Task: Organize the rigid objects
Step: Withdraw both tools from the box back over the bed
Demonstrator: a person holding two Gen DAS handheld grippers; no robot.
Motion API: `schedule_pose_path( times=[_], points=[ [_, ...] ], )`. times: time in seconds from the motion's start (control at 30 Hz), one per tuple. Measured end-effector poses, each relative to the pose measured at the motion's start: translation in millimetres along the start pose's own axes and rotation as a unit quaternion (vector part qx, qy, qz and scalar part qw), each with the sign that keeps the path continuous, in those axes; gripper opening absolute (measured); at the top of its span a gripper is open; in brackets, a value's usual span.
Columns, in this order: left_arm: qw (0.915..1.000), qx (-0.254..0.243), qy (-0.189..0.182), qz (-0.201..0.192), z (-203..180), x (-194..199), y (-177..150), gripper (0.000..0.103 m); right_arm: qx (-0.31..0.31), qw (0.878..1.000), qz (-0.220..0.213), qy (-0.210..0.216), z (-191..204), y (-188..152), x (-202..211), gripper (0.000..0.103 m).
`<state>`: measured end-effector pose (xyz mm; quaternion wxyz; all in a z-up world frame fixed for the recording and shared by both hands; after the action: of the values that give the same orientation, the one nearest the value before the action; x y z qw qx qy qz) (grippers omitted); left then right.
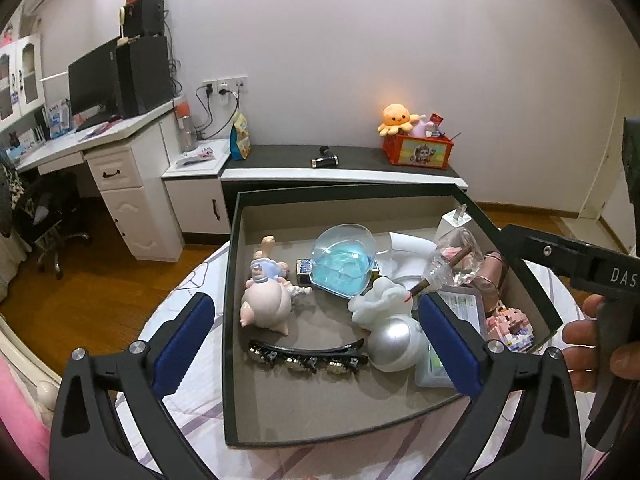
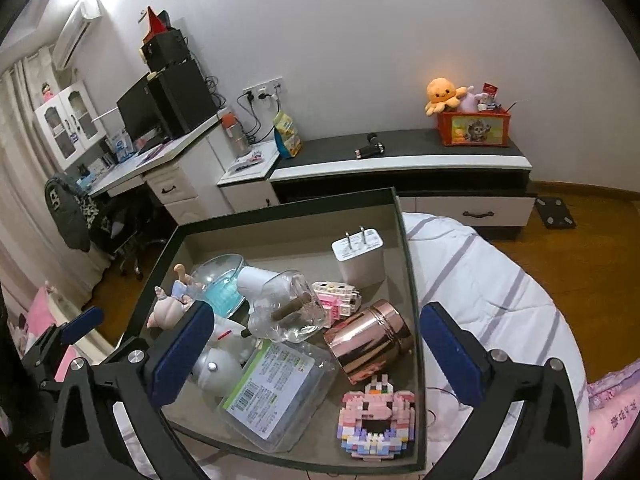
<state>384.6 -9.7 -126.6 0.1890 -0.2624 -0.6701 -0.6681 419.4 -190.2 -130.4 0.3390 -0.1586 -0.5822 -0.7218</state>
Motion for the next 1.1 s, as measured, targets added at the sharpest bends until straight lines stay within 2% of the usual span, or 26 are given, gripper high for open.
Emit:
schedule_pose_path(
  times=[0.3,0.57,0.7,0.8,1.0,1.1],
  points=[
    [0.9996,0.004,0.005,-0.028,0,42,-1,0.103,0.018,0.999,-0.041,-0.009,9,-5,50,0.103],
    [0.9960,0.014,0.014,-0.087,-2,110,-4,0.103,0.025,0.994,-0.097,-0.042,11,-33,114,0.103],
    [0.9923,0.014,0.033,-0.118,-1,146,-10,0.103,0.022,0.990,-0.129,-0.061,8,-48,149,0.103],
    [0.9899,0.012,0.041,-0.135,-4,173,-21,0.103,0.023,0.986,-0.145,-0.073,8,-64,174,0.103],
    [0.9898,0.014,0.035,-0.137,-13,205,-51,0.103,0.030,0.981,-0.167,-0.091,16,-94,214,0.103],
    [0.9898,0.031,0.034,-0.135,-13,219,-72,0.103,0.033,0.979,-0.177,-0.093,23,-108,227,0.103]
  ],
)
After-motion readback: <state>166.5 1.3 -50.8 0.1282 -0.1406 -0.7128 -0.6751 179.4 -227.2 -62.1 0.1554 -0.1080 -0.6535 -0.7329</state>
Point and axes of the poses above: each gripper's, at about its wrist camera, not at the fingertips, and x roughly against the way its jaws point, z to its left, y to its top, the point moved 9 cm from there along -x, roughly the way its jaws point, and after that the axes turned 2 degrees about -z, right-handed, at the moved point
